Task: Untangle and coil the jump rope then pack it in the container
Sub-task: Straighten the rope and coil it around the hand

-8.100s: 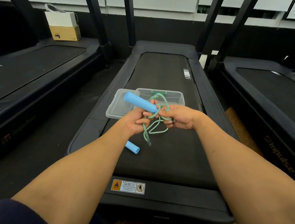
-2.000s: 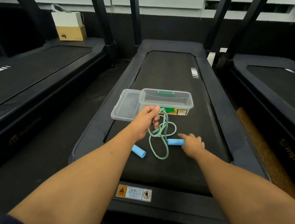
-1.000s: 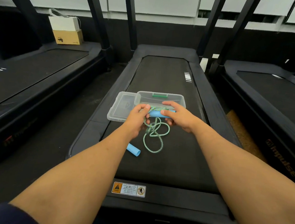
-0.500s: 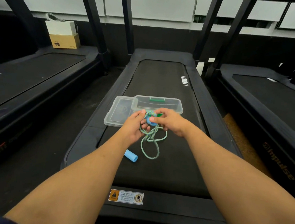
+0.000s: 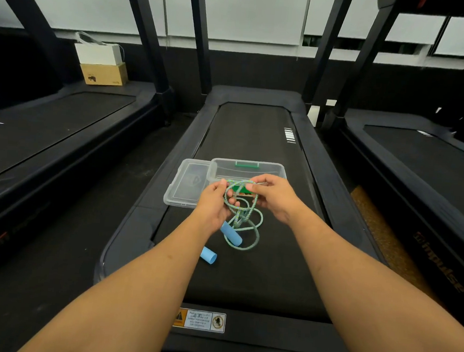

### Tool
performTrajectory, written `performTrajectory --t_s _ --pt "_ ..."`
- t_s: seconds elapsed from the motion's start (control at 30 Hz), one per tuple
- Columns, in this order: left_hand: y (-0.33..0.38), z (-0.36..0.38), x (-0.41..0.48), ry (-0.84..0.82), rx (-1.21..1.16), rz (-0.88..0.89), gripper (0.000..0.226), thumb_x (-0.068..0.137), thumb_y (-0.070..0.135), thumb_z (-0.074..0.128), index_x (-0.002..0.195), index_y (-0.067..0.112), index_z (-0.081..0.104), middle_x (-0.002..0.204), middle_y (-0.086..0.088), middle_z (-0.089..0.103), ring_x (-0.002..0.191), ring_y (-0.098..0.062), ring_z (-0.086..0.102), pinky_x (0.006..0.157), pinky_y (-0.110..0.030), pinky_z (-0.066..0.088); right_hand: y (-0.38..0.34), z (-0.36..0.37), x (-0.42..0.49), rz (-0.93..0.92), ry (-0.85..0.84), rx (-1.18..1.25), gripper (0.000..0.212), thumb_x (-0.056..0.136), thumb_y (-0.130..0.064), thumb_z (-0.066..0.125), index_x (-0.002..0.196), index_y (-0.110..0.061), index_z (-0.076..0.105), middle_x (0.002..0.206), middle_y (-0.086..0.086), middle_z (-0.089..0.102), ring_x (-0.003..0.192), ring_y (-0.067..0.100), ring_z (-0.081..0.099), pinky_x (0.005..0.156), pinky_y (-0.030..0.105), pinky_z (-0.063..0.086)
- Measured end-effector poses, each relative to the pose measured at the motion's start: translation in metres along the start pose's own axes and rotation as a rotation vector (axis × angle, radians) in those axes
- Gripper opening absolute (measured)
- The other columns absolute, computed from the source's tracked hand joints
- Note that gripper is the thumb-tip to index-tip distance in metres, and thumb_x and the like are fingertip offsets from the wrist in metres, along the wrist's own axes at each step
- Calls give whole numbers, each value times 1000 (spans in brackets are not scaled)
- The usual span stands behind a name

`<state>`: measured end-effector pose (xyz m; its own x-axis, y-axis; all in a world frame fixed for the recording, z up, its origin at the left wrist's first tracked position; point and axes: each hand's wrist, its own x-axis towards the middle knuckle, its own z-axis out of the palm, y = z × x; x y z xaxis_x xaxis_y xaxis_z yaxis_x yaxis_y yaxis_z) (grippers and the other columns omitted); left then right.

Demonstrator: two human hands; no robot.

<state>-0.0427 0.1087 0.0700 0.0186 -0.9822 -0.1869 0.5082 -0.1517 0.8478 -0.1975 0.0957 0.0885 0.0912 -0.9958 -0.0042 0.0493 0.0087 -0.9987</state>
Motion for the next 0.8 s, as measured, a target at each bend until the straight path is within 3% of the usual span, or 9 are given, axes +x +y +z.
performTrajectory --t_s 0.13,0.3,0.37,0.43,0.53,0.6,0.7,0.73,0.8 --pt "4 3 -1 37 -77 -16 24 108 20 36 92 9 49 63 -3 44 52 -13 42 53 -28 46 1 0 -4 42 -79 86 18 94 -19 69 105 -5 67 91 12 68 83 24 65 74 31 53" --pt "9 11 7 62 -261 -35 30 109 20 33 83 11 46 56 -2 40 41 -10 36 44 -23 41 13 -1 -9 324 -292 -4 64 94 -68 45 129 -17 62 122 13 71 115 27 67 102 40 51" --pt "9 11 11 60 -292 -50 31 108 24 33 82 11 45 56 -1 40 43 -12 34 47 -26 41 16 -1 -14 346 -408 -69 62 91 -70 46 132 -26 62 124 11 71 119 27 66 105 41 49" --pt "10 11 13 78 -334 -50 32 109 24 32 82 12 43 53 -1 39 39 -11 32 44 -24 38 15 1 -19 333 -458 -76 46 92 -57 58 127 -30 64 118 9 73 115 28 68 104 42 50" --pt "12 12 12 102 -395 -36 33 109 22 31 81 12 44 53 -1 39 39 -11 32 47 -24 37 20 0 -17 305 -460 -70 15 93 -23 69 108 -21 70 98 8 70 94 28 71 96 42 56" --pt "14 10 10 112 -407 -24 35 109 23 30 81 10 46 60 -3 43 47 -13 41 57 -28 46 26 -3 -12 292 -420 -51 12 95 -10 66 107 -11 69 88 8 66 77 21 65 80 37 60" --pt "16 6 10 144 -325 12 27 110 22 28 111 5 49 88 -14 62 79 -25 64 90 -43 53 27 -7 -7 221 -296 -13 7 97 -10 62 100 -7 67 72 3 60 56 11 49 52 23 45" --pt "16 5 9 164 -269 30 24 110 20 28 122 7 45 100 -16 65 90 -29 66 95 -45 52 28 -9 -3 182 -232 -22 5 97 -11 63 94 -8 66 70 3 57 51 9 44 47 20 38" --pt "13 1 10 239 -167 89 17 108 11 30 122 11 39 117 -18 63 105 -36 66 98 -45 52 28 -13 3 108 -99 -68 8 95 -10 65 87 -10 63 71 4 55 47 7 39 42 19 32"
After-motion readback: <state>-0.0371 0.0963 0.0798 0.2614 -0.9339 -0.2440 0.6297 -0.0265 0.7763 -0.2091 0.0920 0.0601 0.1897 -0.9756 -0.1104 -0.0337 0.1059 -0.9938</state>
